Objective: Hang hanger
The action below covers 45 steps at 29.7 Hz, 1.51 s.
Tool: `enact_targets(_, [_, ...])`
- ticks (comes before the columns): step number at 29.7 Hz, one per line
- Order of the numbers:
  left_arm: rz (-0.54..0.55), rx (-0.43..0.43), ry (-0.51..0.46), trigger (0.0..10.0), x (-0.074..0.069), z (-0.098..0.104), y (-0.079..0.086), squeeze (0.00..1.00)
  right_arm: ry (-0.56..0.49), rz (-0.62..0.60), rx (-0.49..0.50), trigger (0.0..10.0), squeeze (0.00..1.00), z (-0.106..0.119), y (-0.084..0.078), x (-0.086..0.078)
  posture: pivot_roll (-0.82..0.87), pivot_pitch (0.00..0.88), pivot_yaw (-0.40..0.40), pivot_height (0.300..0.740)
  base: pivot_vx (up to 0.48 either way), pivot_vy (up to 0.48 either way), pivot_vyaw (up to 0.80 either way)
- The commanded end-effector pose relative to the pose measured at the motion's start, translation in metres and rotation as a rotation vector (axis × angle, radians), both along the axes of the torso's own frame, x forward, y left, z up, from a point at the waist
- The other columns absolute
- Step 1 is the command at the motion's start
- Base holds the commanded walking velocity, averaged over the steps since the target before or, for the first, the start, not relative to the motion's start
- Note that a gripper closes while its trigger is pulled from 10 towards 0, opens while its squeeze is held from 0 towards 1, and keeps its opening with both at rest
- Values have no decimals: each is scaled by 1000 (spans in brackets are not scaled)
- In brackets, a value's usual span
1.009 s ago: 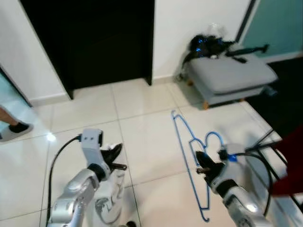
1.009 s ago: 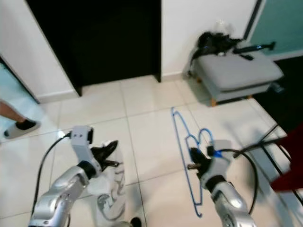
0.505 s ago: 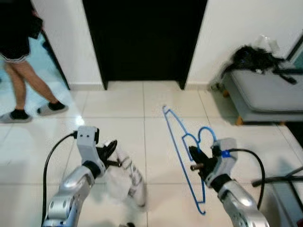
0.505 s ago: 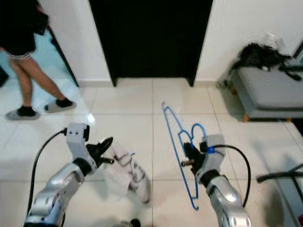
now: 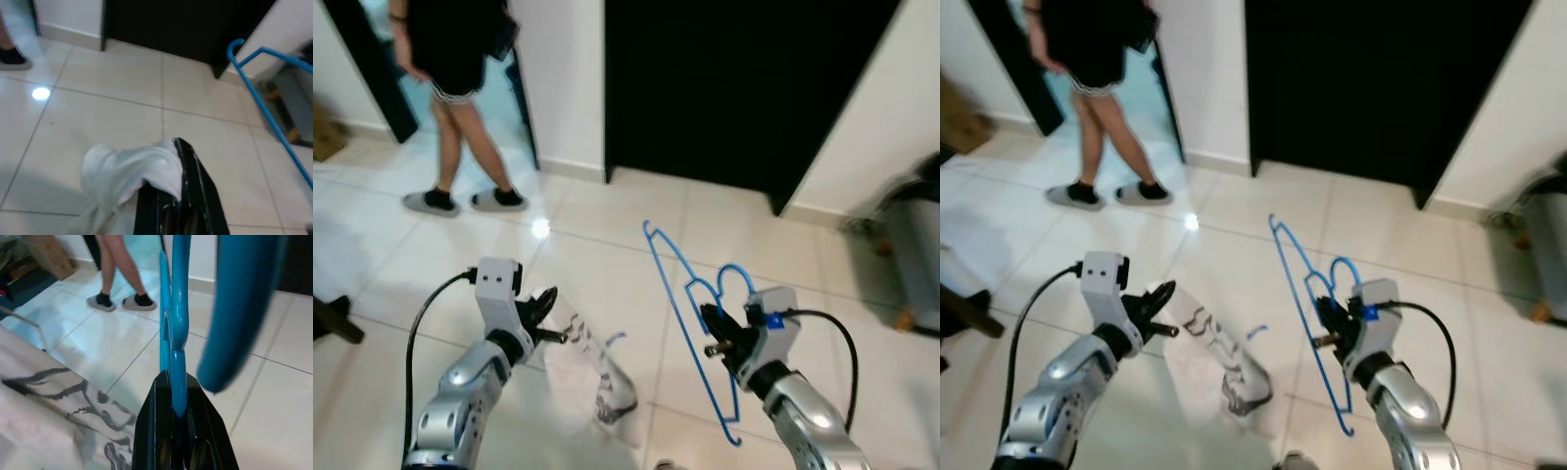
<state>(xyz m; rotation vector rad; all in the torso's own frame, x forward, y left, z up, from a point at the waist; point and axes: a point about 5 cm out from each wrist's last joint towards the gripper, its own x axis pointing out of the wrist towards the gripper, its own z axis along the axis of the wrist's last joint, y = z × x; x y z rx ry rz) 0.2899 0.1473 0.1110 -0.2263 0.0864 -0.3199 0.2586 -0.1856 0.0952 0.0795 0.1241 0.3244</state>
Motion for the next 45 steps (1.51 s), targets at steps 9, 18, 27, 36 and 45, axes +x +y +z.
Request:
enact_targets(9, [1, 13, -20, 10000, -1, 2, 2, 0, 0, 28, -18, 10000, 0, -1, 2, -2, 27, 193, -17, 740, 398, 0, 763])
enact_targets(18, [1, 12, -24, 10000, -1, 2, 1, 0, -7, 38, -23, 10000, 0, -1, 3, -2, 26, 192, -17, 740, 394, 0, 763])
enact_targets(27, [2, 12, -26, 10000, 0, 2, 1, 0, -8, 39, -19, 10000, 0, -1, 3, -2, 27, 193, -16, 740, 392, 0, 763])
enact_targets(36, [2, 21, -35, 10000, 1, 3, 2, 0, -16, 24, 7, 10000, 0, 0, 2, -1, 32, 191, -10, 740, 390, 0, 763])
enact_targets(45, [31, 26, -110, 10000, 16, 24, 9, 0, -30, -7, 59, 10000, 0, 0, 0, 2, 34, 164, 2, 740, 396, 0, 336])
